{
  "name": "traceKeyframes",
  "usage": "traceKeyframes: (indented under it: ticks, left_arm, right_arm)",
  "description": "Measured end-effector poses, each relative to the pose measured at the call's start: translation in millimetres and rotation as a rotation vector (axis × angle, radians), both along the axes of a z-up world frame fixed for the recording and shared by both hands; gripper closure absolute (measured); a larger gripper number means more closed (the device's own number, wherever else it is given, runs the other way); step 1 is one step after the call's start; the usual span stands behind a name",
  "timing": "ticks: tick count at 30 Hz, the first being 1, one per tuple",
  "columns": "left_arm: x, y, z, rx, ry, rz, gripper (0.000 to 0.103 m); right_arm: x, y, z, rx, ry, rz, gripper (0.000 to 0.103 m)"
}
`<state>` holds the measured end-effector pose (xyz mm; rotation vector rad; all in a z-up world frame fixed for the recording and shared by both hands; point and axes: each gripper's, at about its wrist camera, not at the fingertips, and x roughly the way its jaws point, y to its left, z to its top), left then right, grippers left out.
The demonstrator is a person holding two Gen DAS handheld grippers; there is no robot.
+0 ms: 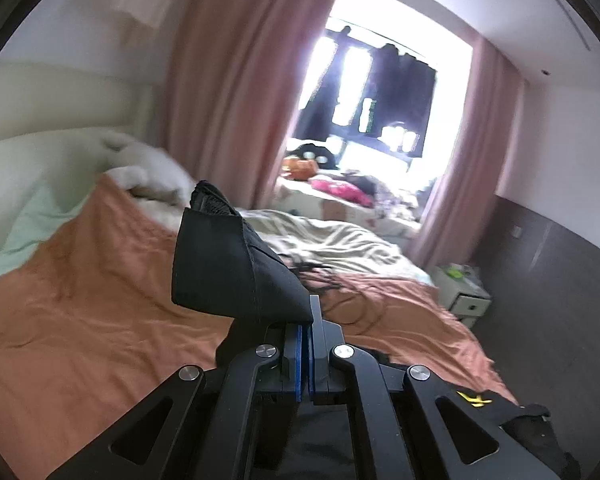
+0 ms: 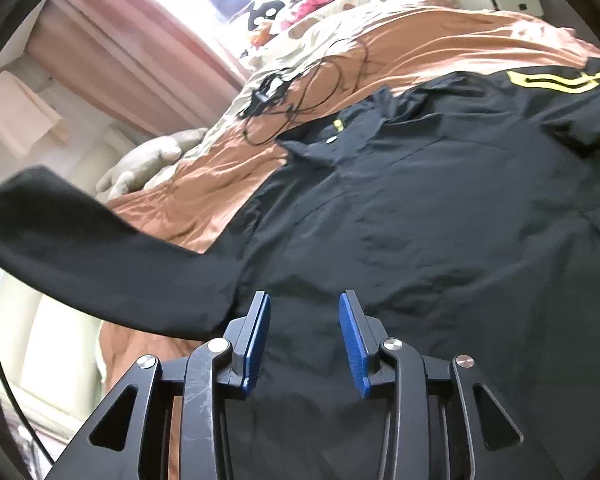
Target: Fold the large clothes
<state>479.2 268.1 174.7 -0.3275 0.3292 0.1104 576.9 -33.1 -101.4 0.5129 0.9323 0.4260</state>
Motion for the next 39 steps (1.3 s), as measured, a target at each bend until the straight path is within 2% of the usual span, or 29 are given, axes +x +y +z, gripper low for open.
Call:
traceKeyframes:
  ticks: [3, 7, 10, 15, 22, 23, 24, 25, 26, 28, 32, 39]
  left_arm:
    - [15.7, -26.1, 3.7, 0.007, -0.005, -0.057, 0.102]
    - [37.2, -61.4, 2.5, 0.012, 0.010, -0.126, 0.102]
    - [55.8, -85.4, -0.7, 0.016, 0.020, -0.172, 0.102]
    - [86.4, -125.8, -15.1, 0.011, 0.041, -0.261, 0.102]
    - [129.9, -177.2, -56.7, 0.010, 0.124, -0.393, 0.101]
    - [133.5, -185.0, -63.2, 0.018, 0.141, -0.410, 0.089]
    - [140.2, -198.7, -75.8, 0.037, 0.181, -0.457, 0.076]
    - [145.9, -211.3, -89.6, 0.057, 0.235, -0.498, 0.035]
    - [148.6, -220.0, -100.2, 0.066, 0.258, -0.516, 0.010]
    - [143.1, -224.0, -114.8, 0.077, 0.235, -0.534, 0.004]
    - [137.2, -210.5, -137.5, 0.060, 0.289, -0.512, 0.004]
    - [96.8, -146.2, -154.2, 0.044, 0.296, -0.298, 0.004]
  right_arm:
    - [3.3, -16.4, 3.9, 0.054, -0.012, -0.031, 0.066]
    - [5.8, -29.5, 6.0, -0.007, -0.024, -0.063, 0.066]
    - [11.3, -45.7, 1.3, 0.030, -0.001, -0.103, 0.066]
    - [16.7, -70.7, 0.0, 0.049, 0.011, -0.156, 0.066]
    - [22.9, -107.8, -8.9, 0.102, 0.060, -0.249, 0.066]
    - [24.2, -113.9, -11.3, 0.113, 0.072, -0.266, 0.064]
    - [25.4, -123.5, -16.8, 0.130, 0.103, -0.295, 0.057]
    - [25.9, -129.0, -19.2, 0.138, 0.118, -0.311, 0.053]
    - [26.2, -136.2, -22.3, 0.148, 0.131, -0.334, 0.047]
    - [25.9, -149.3, -26.2, 0.147, 0.149, -0.384, 0.043]
    - [29.4, -156.3, -29.1, 0.158, 0.165, -0.396, 0.043]
    - [36.6, -156.6, -38.0, 0.173, 0.181, -0.381, 0.043]
